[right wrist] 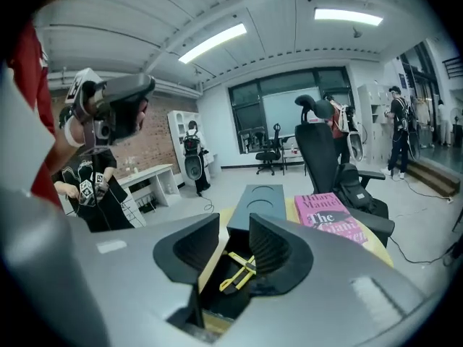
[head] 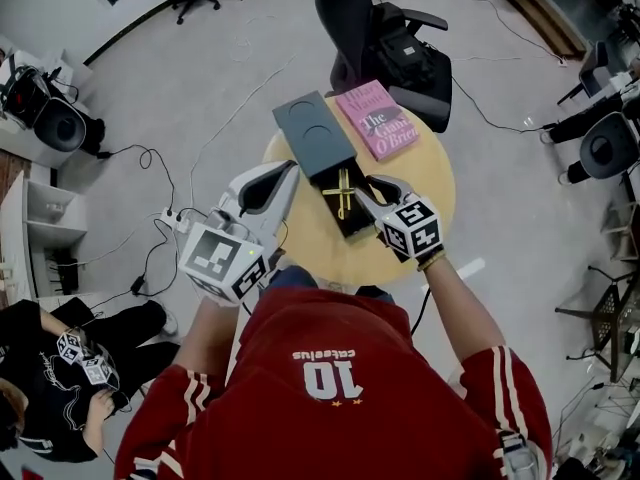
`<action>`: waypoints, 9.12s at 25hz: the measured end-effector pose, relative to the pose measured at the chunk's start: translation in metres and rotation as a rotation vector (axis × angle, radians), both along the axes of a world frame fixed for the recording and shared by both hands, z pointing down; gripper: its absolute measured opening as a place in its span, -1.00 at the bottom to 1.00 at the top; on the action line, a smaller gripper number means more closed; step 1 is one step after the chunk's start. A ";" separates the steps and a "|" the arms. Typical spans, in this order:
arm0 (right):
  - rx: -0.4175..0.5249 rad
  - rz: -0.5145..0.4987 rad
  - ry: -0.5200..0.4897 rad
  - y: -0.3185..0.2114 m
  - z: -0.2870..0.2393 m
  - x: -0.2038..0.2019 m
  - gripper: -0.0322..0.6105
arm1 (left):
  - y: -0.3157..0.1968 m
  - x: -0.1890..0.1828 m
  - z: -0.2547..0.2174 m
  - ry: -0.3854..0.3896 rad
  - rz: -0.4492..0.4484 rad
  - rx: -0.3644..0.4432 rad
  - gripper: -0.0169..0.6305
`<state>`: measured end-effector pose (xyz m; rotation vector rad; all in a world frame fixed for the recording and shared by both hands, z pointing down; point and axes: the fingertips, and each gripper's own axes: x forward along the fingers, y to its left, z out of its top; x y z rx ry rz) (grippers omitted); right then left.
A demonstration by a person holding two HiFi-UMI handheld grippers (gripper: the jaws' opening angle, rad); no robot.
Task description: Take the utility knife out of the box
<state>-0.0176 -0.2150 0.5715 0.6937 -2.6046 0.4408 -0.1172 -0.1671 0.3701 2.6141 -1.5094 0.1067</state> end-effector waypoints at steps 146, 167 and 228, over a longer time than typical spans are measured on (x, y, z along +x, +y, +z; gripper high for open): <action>0.483 0.367 -0.306 0.026 -0.250 0.112 -0.75 | -0.038 0.043 0.020 0.056 0.038 -0.090 -0.94; 0.456 0.378 -0.279 0.029 -0.235 0.104 -0.75 | -0.041 0.056 0.043 0.023 0.092 -0.138 -0.55; 0.287 0.404 -0.242 -0.012 -0.173 0.108 -0.75 | -0.108 0.064 0.376 -0.144 -0.223 -0.940 -0.41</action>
